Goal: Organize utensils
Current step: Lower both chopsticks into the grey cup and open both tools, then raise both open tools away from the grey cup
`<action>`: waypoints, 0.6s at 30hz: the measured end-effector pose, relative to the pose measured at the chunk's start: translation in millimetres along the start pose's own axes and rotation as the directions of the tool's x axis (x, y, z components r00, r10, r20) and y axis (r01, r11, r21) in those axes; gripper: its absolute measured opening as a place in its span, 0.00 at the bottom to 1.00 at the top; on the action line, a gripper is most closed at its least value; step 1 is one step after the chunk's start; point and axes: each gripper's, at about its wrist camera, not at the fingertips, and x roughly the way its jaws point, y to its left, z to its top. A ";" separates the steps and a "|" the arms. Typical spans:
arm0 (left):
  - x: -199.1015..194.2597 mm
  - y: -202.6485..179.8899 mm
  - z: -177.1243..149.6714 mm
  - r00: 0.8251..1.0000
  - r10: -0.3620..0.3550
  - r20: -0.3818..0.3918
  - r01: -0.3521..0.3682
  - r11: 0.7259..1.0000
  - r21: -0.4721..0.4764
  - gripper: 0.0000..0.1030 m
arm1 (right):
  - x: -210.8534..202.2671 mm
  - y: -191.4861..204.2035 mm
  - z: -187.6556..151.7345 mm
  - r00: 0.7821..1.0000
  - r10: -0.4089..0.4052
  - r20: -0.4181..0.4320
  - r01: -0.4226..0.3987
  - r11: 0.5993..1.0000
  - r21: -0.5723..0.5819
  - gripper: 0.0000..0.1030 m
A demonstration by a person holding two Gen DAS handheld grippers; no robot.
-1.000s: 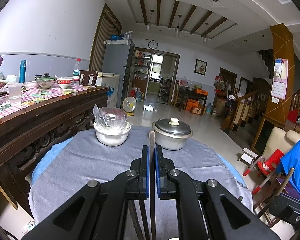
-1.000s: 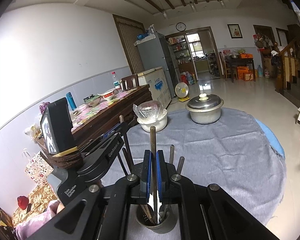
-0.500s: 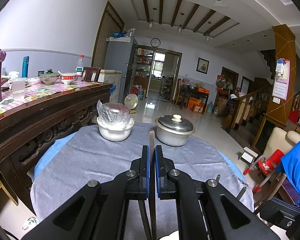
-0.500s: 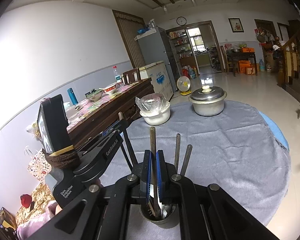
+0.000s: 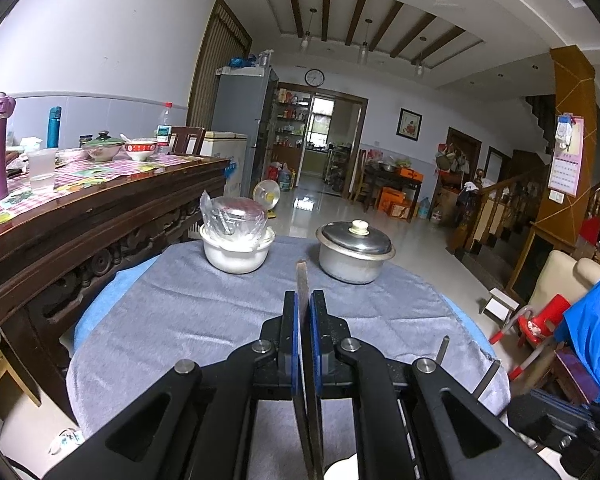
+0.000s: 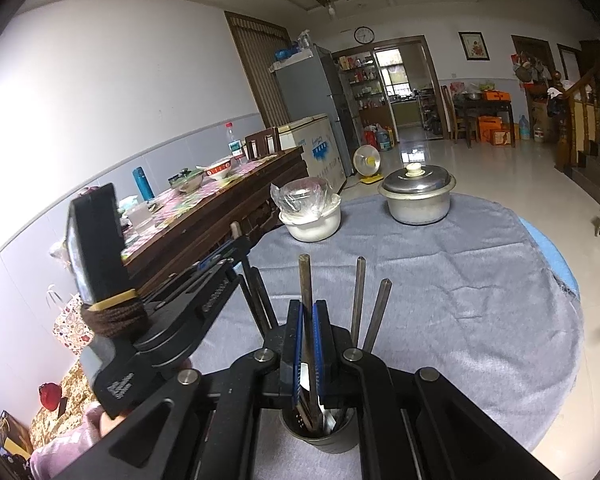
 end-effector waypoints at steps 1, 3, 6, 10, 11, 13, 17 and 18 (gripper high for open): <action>-0.7 0.5 -0.1 1.000 -0.002 -0.006 0.002 1.000 0.003 0.06 | 3.9 -1.8 1.1 1.000 0.010 -0.009 -0.010 1.000 0.003 0.06; -2.7 0.0 -0.7 1.000 0.007 -0.019 -0.007 1.000 0.020 0.13 | 7.8 -4.3 1.8 1.000 0.013 -0.018 -0.013 1.000 0.007 0.08; -10.8 0.9 -2.6 0.999 0.024 -0.027 -0.023 0.999 0.049 0.55 | 8.6 -9.6 2.1 1.000 0.022 -0.017 -0.022 0.999 0.036 0.24; -26.9 1.0 -4.9 0.998 0.059 -0.025 -0.056 0.991 0.118 0.72 | 0.5 -12.8 -2.6 1.000 0.023 0.007 -0.023 0.998 0.050 0.32; -27.9 1.8 -4.3 0.997 0.064 -0.037 -0.059 0.990 0.130 0.75 | -1.7 -12.5 -4.5 1.000 0.022 0.009 -0.023 0.998 0.051 0.32; -34.2 1.5 -6.4 0.994 0.085 -0.064 -0.074 0.985 0.158 0.76 | -5.4 -13.2 -8.0 1.000 0.020 0.008 -0.020 0.998 0.058 0.32; -43.9 1.9 -10.9 0.984 0.138 -0.110 -0.114 0.973 0.202 0.82 | -17.4 -16.3 -15.0 1.000 0.011 0.019 -0.013 0.996 0.085 0.39; -46.8 2.5 -12.2 0.982 0.147 -0.119 -0.120 0.971 0.206 0.82 | -21.2 -17.9 -17.2 1.000 0.006 0.025 -0.008 0.995 0.095 0.48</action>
